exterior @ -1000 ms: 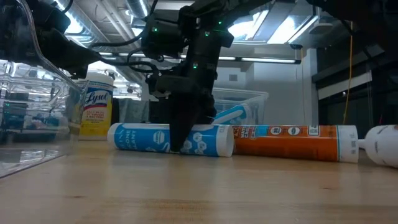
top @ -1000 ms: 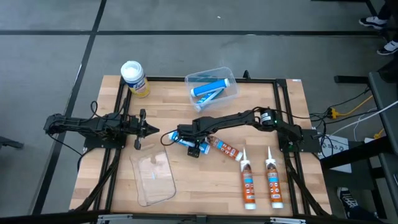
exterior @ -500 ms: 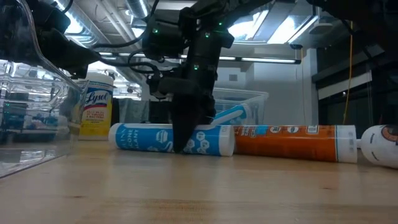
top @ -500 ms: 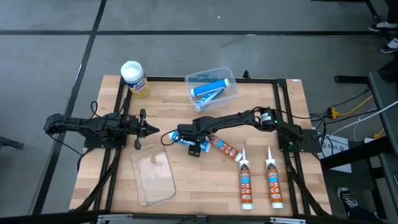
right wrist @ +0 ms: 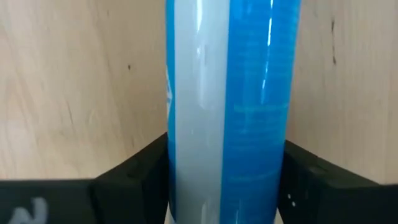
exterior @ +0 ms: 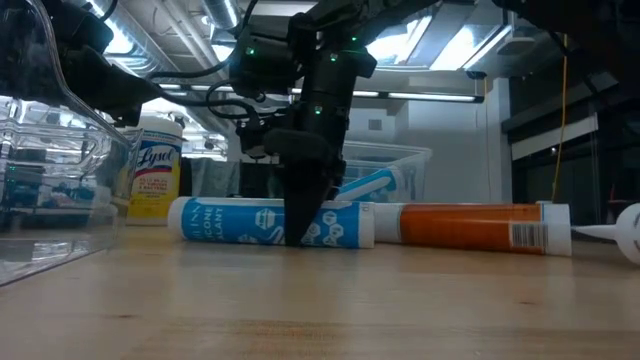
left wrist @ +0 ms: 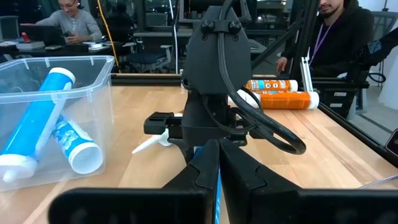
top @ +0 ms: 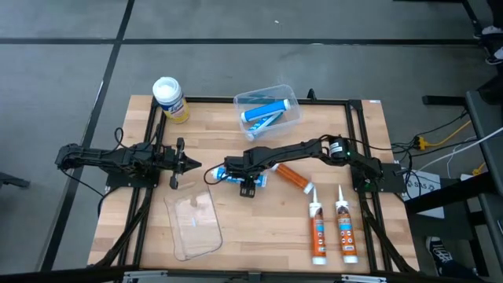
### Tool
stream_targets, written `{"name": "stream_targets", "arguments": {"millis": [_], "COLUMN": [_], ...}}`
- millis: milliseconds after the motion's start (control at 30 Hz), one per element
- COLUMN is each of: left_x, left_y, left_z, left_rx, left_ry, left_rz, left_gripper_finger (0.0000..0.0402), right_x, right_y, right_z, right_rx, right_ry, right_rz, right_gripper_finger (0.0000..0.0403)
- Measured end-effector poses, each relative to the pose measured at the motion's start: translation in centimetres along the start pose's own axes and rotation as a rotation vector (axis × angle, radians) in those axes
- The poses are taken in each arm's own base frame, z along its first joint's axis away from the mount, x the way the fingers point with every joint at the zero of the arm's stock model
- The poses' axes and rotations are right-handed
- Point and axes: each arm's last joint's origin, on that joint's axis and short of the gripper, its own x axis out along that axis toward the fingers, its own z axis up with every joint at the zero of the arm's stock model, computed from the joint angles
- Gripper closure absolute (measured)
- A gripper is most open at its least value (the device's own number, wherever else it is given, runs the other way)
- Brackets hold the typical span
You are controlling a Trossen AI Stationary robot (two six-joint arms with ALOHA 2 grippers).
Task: Pick & place silicon tubes, Sealant and Lysol wipes
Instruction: Put the blue sealant into the white bin
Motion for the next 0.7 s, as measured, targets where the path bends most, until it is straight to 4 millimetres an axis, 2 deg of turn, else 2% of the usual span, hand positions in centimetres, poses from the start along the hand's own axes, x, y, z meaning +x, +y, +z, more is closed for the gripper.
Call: {"name": "stream_targets", "arguments": {"millis": [233,433,700], "left_x": [0.0,0.0,0.0], "left_y": [0.0,0.0,0.0], "left_z": [0.0,0.0,0.0], "left_rx": [0.000,0.000,0.000], "left_ry": [0.000,-0.001,0.000], "left_rz": [0.000,0.000,0.000], "left_gripper_finger": [0.0389,0.0392,0.0389], "right_x": [-0.2,-1.3,-4.7], "right_y": [0.1,0.2,0.9], "right_z": [0.0,-0.2,-1.1], "right_rx": [-0.023,-0.053,-0.087], "right_ry": [0.001,-0.001,0.027], "right_rz": [0.000,0.000,0.009], "right_gripper_finger": [0.0186,0.0186,0.0186]}}
